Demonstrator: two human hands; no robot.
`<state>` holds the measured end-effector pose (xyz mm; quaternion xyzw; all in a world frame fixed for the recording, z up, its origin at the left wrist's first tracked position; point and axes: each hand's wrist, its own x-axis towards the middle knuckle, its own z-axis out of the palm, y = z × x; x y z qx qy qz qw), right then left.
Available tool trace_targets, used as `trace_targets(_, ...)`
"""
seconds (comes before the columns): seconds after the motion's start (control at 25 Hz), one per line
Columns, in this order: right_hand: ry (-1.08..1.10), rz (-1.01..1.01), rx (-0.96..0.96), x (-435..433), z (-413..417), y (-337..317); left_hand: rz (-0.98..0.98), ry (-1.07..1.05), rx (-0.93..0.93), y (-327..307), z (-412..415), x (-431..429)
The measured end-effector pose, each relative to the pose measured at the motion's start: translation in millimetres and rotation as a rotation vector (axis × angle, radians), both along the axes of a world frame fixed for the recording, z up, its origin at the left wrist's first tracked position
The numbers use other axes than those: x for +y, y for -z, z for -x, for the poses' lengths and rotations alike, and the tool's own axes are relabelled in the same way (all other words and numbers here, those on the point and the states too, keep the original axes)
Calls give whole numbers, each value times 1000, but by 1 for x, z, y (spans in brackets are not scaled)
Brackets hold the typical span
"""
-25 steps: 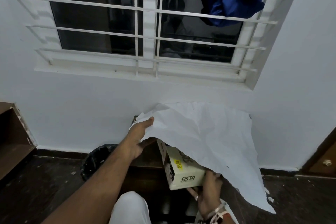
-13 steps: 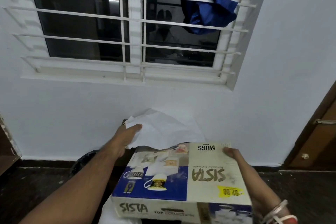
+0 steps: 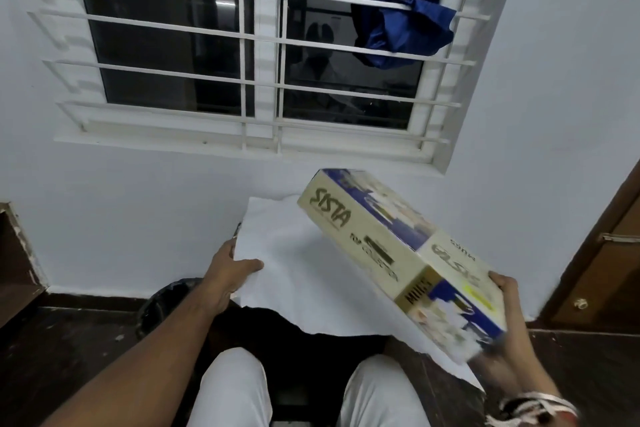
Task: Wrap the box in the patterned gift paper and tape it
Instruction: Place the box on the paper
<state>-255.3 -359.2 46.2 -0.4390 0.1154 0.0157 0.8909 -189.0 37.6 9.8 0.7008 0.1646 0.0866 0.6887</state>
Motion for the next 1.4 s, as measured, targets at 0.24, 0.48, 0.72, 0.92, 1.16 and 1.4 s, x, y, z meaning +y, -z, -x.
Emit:
trace_targets(0.24,84,115,25,78,-27,54,-33,-9,7,24,8,14)
trace_targets(0.48,20,75,183,115,-47,99,-119,65,160,43,9,42)
trace_targets(0.72,46,194,243,128,-59,130,-71,130,381,53,-23,58)
trace_targets(0.92,23,129,278,127,-69,139,143,-71,391,56,-67,54)
trace_targets(1.16,-86,114,277,122,-72,146,-282,-148,348,53,-104,40)
trace_targets(1.4,-44,63,202,118,-76,126,-269,-287,133,29,-105,54)
